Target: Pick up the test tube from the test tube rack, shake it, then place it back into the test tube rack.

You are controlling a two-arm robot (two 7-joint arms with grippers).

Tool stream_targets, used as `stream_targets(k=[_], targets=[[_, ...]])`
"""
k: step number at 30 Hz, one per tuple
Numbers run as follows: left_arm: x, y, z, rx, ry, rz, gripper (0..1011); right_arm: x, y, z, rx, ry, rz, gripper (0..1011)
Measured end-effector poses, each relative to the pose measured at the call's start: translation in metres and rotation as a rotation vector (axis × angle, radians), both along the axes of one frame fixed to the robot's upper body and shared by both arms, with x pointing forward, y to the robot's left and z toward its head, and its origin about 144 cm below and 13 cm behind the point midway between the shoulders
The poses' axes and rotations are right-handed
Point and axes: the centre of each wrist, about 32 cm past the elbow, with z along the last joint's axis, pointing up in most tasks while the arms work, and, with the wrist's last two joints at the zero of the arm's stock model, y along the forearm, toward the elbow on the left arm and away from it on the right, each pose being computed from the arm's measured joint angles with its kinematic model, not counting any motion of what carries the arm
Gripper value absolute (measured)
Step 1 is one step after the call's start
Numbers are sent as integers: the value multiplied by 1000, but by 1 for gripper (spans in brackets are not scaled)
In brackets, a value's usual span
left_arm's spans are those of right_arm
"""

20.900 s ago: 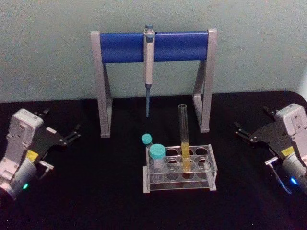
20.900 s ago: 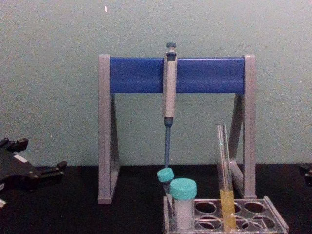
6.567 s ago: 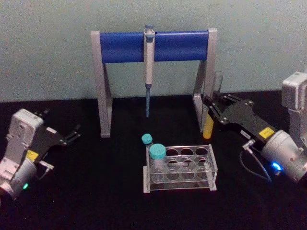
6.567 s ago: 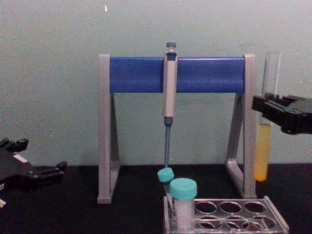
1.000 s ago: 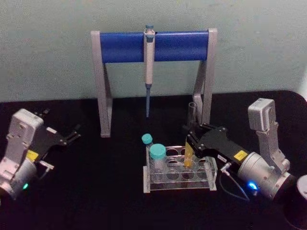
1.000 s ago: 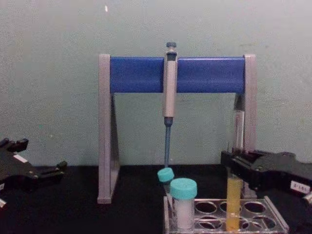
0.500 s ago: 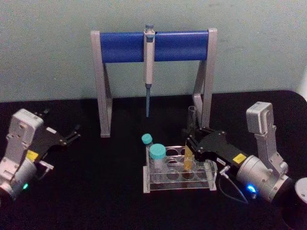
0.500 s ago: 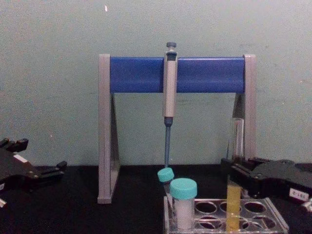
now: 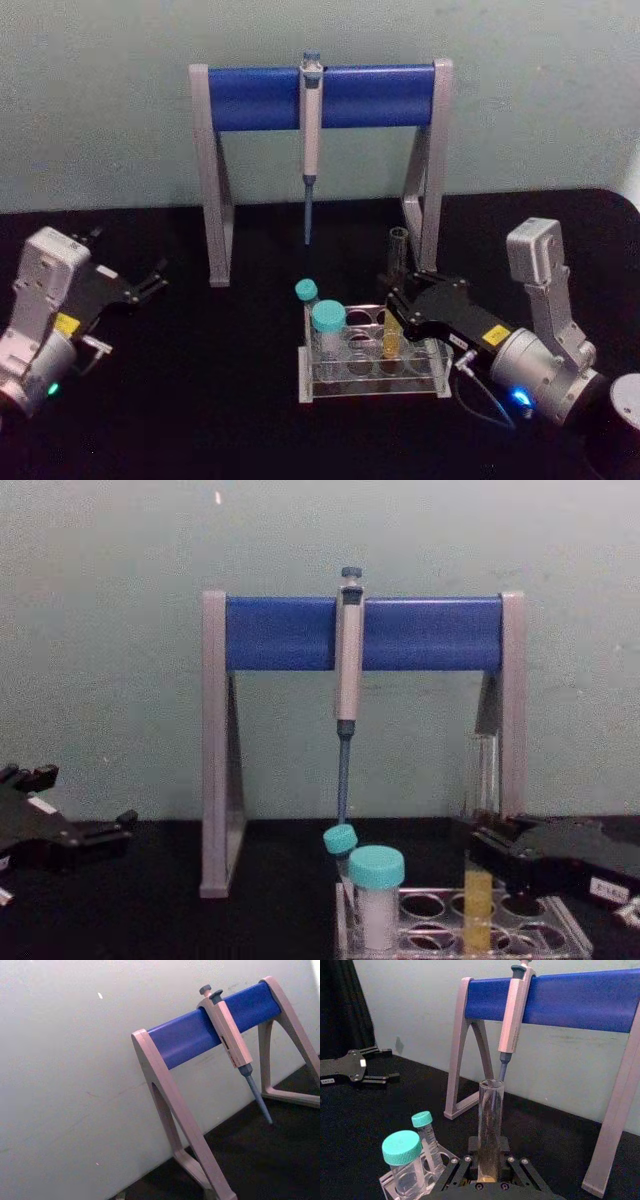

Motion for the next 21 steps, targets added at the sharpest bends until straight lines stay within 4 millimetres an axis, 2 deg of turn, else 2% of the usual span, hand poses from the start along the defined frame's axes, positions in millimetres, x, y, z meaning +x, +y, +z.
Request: stream_targets(k=[13, 20, 21], targets=[[0, 0, 0, 0, 0, 0, 1009, 0, 0, 0, -3, -1, -2, 233], [0, 0, 0, 0, 0, 0, 1010, 0, 0, 0, -4, 1, -1, 400], [0, 0, 0, 0, 0, 0, 1010, 0, 0, 0, -4, 1, -1, 456]])
